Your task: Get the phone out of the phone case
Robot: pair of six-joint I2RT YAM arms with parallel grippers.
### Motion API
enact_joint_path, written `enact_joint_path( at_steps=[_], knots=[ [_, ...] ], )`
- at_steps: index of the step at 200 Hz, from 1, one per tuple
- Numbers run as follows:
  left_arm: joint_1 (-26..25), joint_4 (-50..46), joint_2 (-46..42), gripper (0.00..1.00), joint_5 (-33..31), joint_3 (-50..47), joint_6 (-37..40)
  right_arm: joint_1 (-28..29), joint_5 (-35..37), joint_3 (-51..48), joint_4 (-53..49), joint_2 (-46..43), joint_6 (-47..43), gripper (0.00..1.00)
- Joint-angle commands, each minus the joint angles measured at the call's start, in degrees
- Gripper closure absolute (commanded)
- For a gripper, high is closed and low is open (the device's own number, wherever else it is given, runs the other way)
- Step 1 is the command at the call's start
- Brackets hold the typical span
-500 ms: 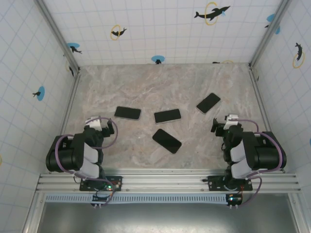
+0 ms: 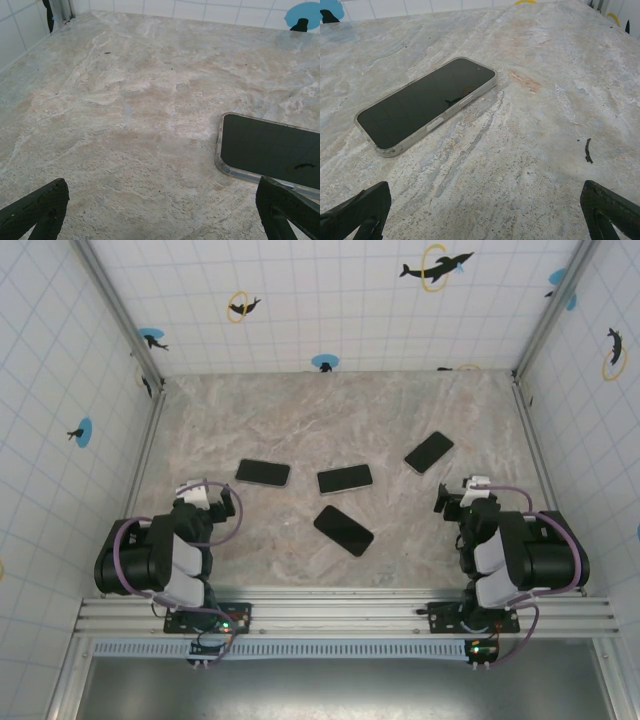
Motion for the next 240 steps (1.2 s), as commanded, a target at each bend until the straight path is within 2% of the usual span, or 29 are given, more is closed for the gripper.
enact_joint_path(
  at_steps=[1,52,93,116,145,151,176,189,211,240],
  knots=[
    [-0.2,-0.1,0.3,0.02,-0.3,-0.2,-0.3,-0.2,0.2,-0.6,1.1,0.5,0.2,0.01],
    [-0.2,-0.5,-0.6,0.02,-0.6,0.1,-0.4,-0.4,-0.9,-0.6,0.5,-0.6,0.1,0.01],
    [-0.2,-20.2,-9.4,0.02,0.7,7.2,-0.2,-0.8,-5.6,4.1,-15.4,-11.2,-1.3,0.01],
    [-0.2,-30.1,-14.7,0.02,0.1,11.9,-3.8,-0.9,-7.8,6.4,-21.6,-17.0,-1.2,0.01],
    [-0.6,-46.8,-17.7,0.02,-0.4,22.1,-11.8,-0.6,-12.3,10.6,-31.0,-22.7,-1.3,0.01],
    [-0.9,-50.4,-17.8,0.02,-1.0,24.3,-15.8,-0.5,-13.7,11.6,-33.2,-23.6,-1.4,0.01],
    [-4.0,-68.2,-15.6,0.02,-11.3,34.9,-26.9,0.3,-18.9,15.4,-41.3,-26.2,-1.1,0.01],
    [-4.9,-76.0,-13.6,0.02,-12.0,40.1,-31.1,1.1,-21.4,17.6,-45.3,-26.7,-0.8,0.01],
    [-7.9,-80.2,-12.6,0.02,-10.0,43.3,-38.2,3.5,-23.9,22.3,-53.4,-25.9,-1.1,0.01],
    [-14.8,-87.7,-8.0,0.02,-12.3,49.6,-47.4,7.4,-26.4,28.2,-61.7,-23.7,-1.6,0.01]
  ],
)
